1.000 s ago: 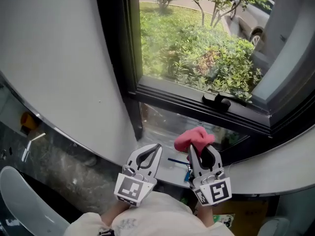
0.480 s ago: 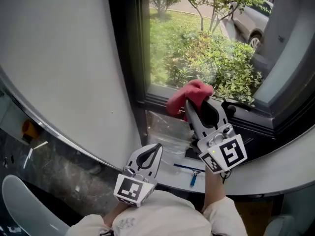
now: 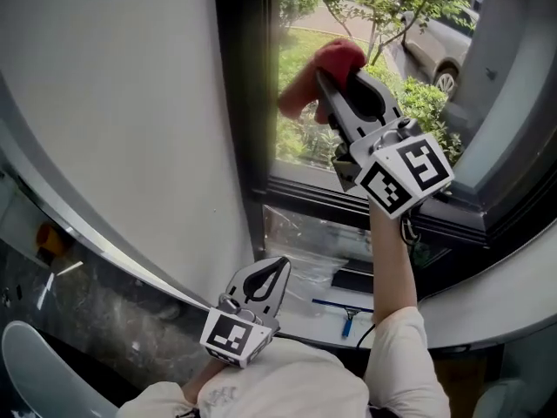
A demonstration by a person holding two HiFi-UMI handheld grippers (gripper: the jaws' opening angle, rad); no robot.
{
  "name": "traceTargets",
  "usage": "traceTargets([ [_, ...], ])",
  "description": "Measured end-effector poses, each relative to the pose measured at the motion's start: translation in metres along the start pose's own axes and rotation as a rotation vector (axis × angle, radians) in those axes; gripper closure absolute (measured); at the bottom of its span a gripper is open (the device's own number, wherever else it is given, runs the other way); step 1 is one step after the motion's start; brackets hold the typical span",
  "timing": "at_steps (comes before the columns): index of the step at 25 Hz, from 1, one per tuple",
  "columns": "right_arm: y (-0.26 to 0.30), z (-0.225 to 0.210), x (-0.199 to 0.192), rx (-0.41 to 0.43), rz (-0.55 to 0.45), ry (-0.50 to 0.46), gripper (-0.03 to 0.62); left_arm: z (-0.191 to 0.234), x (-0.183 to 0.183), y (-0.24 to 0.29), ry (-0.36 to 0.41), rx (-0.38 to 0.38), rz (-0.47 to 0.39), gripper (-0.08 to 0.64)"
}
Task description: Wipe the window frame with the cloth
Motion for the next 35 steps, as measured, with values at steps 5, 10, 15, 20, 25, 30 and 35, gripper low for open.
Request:
traceTargets([
  [5,0.040,-0.017,0.025,-0.020,-0.018,-0.063,0.512,0.007,-0.002,-0.001,-0.017,-0.030,0.015,0.549],
  [10,0.070,-0.030,0.039,-0.043,-0.028,-0.101,0.512,0.011,-0.007,-0.001,-0.037,-0.036,0.003,0.549],
  [15,0.093,-0.034,0.048,-0.027,-0.062,-0.092,0.512,0.019,-0.004,-0.005,-0.057,-0.001,-0.009,0.549],
  [20,0.107,-0.038,0.057,-0.025,-0.078,-0.080,0.511,0.021,-0.005,-0.005,-0.060,0.002,-0.014,0.549],
  [25,0.113,-0.035,0.056,-0.036,-0.088,-0.055,0.512,0.023,-0.007,-0.006,-0.077,0.003,-0.003,0.550],
  [30,0.112,-0.032,0.050,-0.041,-0.128,-0.034,0.512,0.023,-0.006,-0.005,-0.074,-0.016,0.017,0.549],
  [35,0.110,-0.029,0.043,-0.041,-0.130,-0.004,0.512,0.023,-0.011,-0.007,-0.086,-0.029,0.037,0.550],
])
Point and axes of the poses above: the fingertips, and each gripper's own axes: y forward along the fingers, z to its left, x out of its top, the point moved 8 cm from there along -y, backward along the fingers, and after that the axes turned 6 degrees about z, right-handed, at the moved point
